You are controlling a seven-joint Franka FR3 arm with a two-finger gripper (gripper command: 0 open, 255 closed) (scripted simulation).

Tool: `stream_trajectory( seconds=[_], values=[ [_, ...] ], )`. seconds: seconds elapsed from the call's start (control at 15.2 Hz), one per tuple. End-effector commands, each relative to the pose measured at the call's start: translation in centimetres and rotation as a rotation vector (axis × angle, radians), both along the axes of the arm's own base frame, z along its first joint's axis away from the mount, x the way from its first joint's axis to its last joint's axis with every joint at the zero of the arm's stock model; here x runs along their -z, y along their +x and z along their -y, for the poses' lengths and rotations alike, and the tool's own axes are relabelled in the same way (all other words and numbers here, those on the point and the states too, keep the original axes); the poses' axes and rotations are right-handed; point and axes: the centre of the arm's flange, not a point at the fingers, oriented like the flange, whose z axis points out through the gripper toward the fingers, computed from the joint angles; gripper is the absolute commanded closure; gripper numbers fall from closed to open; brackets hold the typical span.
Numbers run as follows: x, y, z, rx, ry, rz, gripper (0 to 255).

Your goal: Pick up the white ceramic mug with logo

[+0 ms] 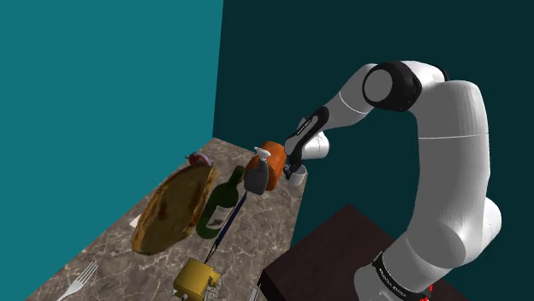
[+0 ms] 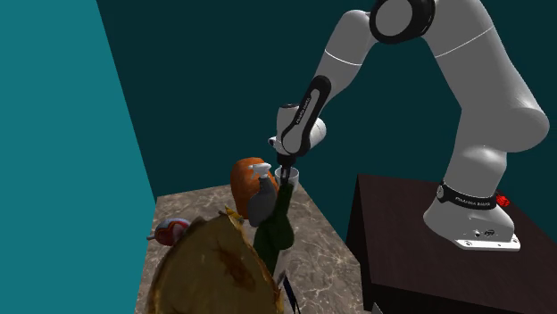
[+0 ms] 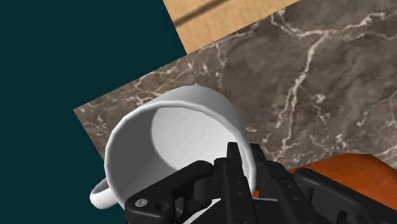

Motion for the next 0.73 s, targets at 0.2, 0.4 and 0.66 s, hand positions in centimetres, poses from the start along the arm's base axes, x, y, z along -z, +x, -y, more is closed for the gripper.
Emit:
stream_trajectory(
  seconds=[0.2,0.4,0.66],
  values=[
    [0.1,0.0,0.0,0.000,0.000,-0.001,255],
    [-1.0,-0.1,0.0,0.000,0.000,-0.001,255],
    [-3.1,-0.1,0.0,0.000,0.000,-0.001,255]
  ],
)
